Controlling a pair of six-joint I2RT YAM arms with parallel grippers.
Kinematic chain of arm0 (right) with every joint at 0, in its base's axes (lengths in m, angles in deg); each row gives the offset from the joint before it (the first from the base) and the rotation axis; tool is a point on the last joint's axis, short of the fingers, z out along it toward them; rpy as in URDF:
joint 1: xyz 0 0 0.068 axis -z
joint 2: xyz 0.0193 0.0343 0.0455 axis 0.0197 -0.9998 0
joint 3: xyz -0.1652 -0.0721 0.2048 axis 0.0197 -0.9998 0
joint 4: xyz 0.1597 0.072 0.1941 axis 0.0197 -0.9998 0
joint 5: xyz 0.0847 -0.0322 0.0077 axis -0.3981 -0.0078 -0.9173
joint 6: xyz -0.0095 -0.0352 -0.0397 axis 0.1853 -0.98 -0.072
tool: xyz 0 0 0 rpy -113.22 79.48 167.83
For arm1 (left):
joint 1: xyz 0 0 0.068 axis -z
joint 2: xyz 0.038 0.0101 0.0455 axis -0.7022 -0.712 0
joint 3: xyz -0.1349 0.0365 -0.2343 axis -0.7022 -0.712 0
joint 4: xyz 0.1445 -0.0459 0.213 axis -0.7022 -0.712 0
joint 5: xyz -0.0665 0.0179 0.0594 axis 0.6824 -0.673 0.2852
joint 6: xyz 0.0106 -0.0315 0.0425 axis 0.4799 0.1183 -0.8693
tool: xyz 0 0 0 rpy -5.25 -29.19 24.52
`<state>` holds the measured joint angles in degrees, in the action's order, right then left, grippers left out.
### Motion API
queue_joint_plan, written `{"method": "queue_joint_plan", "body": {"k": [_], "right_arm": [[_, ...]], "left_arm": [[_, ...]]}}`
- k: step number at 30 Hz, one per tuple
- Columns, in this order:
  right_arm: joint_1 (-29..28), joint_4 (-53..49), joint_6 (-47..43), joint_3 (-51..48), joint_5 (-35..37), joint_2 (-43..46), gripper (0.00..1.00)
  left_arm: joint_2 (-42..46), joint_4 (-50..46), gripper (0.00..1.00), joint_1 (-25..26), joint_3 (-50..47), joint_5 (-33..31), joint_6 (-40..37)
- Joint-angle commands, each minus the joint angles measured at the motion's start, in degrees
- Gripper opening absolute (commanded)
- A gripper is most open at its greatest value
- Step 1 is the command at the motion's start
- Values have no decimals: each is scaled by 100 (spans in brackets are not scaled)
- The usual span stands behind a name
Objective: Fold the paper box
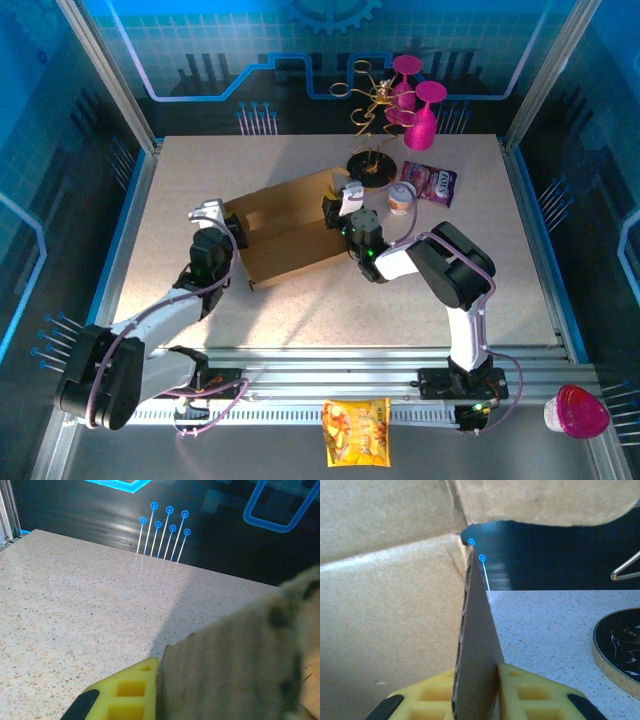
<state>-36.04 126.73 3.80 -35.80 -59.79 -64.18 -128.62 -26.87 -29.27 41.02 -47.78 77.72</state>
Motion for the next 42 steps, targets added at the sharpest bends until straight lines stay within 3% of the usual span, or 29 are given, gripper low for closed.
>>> {"method": "queue_joint_plan", "body": {"k": [1,7,22,26,34,42], "right_arm": [[-220,-112,267,-90,-287,179,22],[-184,-428,440,-456,-298,702,38],[-12,-2638,1940,-636,-456,2075,53],[39,-3006,2176,-803,-533,2560,53],[98,-4779,2251,-596,-268,4078,53],[953,-6033,2848,208,-463,4326,52]], "left_arm": [[-126,267,0,343,-90,-125,269],[-222,334,0,579,-225,-527,-116],[-879,634,0,1345,22,-1435,-717],[-935,645,0,1402,45,-1509,-760],[-953,600,0,1491,107,-1512,-905],[-908,460,0,1638,188,-1322,-1143]]}}
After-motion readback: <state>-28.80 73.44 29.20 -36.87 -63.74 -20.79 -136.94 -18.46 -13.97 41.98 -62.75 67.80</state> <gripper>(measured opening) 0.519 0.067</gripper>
